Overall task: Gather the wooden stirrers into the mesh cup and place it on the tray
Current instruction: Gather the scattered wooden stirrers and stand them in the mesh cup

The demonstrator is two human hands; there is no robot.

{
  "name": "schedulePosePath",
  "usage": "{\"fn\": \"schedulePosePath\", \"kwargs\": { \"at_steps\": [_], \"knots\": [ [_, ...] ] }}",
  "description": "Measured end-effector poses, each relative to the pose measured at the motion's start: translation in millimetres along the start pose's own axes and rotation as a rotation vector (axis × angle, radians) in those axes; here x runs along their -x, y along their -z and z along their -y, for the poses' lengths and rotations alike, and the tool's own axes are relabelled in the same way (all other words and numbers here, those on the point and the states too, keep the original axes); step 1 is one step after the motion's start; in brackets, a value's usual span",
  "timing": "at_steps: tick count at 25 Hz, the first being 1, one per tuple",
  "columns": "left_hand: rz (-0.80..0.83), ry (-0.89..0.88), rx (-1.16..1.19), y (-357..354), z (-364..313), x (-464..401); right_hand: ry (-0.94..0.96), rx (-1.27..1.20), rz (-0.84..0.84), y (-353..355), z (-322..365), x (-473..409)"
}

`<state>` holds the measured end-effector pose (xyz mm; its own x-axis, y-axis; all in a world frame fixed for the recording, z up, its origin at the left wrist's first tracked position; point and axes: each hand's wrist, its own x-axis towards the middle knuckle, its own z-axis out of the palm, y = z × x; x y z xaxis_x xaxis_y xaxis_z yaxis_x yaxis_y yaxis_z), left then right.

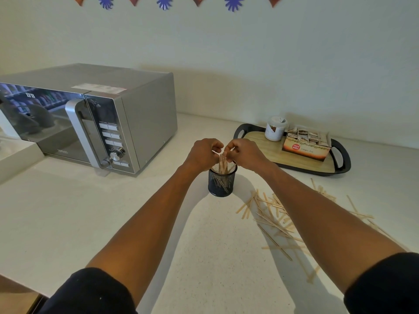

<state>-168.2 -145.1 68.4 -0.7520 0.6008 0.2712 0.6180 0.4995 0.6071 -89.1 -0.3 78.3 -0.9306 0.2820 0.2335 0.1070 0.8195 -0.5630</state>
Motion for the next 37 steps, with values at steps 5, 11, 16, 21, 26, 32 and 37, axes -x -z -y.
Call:
{"fn": "schedulePosePath", "kwargs": {
  "at_steps": [5, 11, 16, 21, 26, 32, 37],
  "knots": [
    [-0.075, -0.026, -0.002, 3.0, -2.2, 1.3, 0.048, -0.075, -0.034, 5.0, -4.4, 6.2],
    [-0.169, -0.285, -0.093, 0.7, -36.3, 19.7, 0.026, -0.144, -0.041, 29.6, -16.3, 33.9],
    [0.105, -0.45, 0.011, -44.5, -70.0, 55.6, -0.101, -0.093, 0.001, 58.9, -52.1, 90.5],
    [0.463, -0.389, -0.02, -85.2, -68.2, 82.5, -0.153, 0.027, 0.058, 71.1, -84.9, 146.9],
    [0.565, -0.551, -0.172, -109.5, -65.2, 102.5, -0.204, 0.064, 0.074, 65.6, -101.1, 191.9],
    [0.497, -0.598, -0.26, -129.5, -63.6, 109.0, -0.358, 0.367, 0.094, 52.3, -117.3, 233.5],
    [0.412, -0.507, -0.281, -153.4, -76.5, 103.1, -0.494, 0.391, 0.083, 56.6, -137.4, 252.0]
  ]
}}
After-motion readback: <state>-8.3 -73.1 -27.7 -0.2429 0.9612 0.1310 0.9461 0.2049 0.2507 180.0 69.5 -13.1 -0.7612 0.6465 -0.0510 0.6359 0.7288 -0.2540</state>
